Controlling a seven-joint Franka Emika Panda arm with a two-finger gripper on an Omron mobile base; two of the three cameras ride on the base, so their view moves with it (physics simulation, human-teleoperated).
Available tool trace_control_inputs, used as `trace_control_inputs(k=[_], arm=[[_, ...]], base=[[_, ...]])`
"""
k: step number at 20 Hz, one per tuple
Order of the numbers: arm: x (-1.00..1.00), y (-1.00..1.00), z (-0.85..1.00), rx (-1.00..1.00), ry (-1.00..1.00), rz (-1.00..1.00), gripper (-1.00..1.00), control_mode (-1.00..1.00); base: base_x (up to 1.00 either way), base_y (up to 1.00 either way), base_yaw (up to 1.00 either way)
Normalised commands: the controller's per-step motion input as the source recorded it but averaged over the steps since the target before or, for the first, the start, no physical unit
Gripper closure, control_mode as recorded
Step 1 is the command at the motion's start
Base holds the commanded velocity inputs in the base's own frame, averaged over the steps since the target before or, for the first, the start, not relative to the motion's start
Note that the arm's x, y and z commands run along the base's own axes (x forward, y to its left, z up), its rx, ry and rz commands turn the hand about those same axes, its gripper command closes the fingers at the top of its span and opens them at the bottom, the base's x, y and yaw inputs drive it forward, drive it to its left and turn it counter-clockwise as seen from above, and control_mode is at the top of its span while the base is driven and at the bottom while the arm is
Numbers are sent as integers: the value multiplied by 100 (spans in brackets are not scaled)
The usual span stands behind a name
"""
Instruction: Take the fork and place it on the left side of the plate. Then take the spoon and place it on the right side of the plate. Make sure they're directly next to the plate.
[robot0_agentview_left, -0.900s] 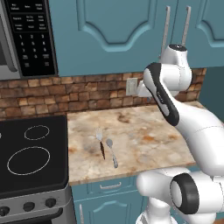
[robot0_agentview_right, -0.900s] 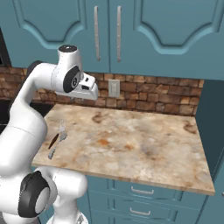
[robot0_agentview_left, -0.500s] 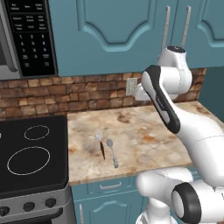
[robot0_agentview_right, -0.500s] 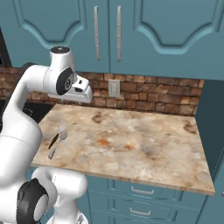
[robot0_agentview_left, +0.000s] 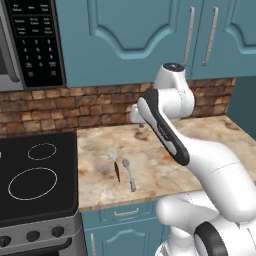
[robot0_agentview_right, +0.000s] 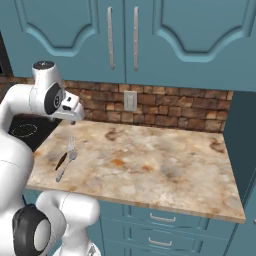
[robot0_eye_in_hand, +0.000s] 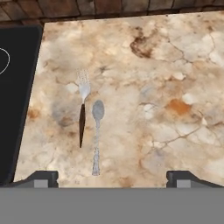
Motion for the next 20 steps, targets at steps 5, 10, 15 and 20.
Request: trace_control_inputs(k=[5,10,15,20], arm=[[0,58,-14,0,4,0,-100,-100],[19,66,-46,0,4,-1,-100,-100],[42,58,-66,-1,10,-4,-100,-100],[19,16,-74,0,11,-4,-100,-100]], base=[[0,0,0],[0,0,0],[0,0,0],[0,0,0]])
